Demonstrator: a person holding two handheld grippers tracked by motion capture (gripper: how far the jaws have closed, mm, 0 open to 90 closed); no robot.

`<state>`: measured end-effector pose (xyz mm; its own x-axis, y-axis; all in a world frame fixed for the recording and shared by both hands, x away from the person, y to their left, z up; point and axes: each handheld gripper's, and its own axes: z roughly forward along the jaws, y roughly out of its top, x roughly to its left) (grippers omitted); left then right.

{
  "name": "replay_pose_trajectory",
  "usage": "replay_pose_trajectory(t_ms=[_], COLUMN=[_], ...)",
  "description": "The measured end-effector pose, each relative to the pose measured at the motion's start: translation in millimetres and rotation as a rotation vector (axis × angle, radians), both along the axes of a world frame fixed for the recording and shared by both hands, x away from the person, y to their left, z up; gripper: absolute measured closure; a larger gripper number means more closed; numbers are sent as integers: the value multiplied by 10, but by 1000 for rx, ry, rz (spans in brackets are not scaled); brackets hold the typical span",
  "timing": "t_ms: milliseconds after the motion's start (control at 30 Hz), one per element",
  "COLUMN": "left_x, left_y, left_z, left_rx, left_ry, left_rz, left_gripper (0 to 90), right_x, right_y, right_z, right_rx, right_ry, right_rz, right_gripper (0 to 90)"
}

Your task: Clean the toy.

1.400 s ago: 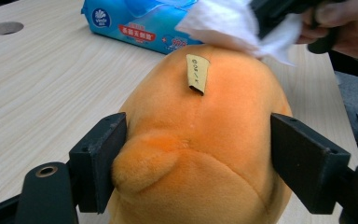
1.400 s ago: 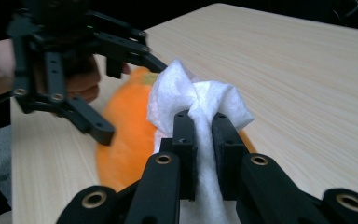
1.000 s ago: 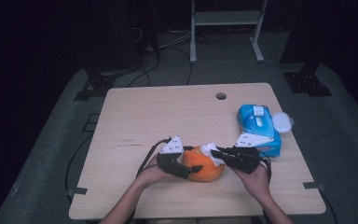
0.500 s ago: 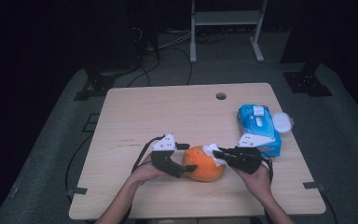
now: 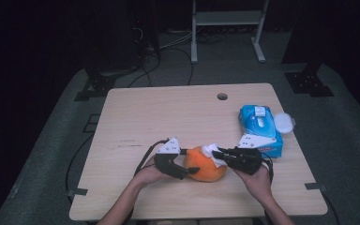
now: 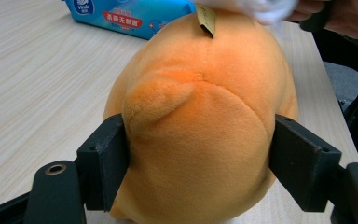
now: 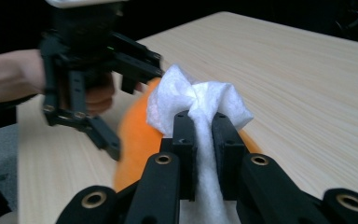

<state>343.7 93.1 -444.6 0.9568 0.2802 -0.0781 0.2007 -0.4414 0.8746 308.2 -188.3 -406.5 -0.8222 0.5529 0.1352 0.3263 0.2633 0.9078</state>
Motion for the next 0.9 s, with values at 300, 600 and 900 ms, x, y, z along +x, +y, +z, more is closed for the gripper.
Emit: replay_pose_trajectory(t_ms=[300, 600, 900], left_x=[-3, 19, -47], left_y=[11, 40, -54], left_z=[-2, -17, 76], left_rx=[-2, -20, -4], left_ry=[1, 18, -26], left_rz=[0, 6, 23], left_gripper=[255, 254, 306], right_x=[2, 80, -67], right_y=[-1, -236, -6], right_z=[-9, -127, 55], right_rx=[-27, -10, -42], right_ry=[-4, 65, -14], right_rz=[12, -43, 5], right_gripper=[808, 807, 809])
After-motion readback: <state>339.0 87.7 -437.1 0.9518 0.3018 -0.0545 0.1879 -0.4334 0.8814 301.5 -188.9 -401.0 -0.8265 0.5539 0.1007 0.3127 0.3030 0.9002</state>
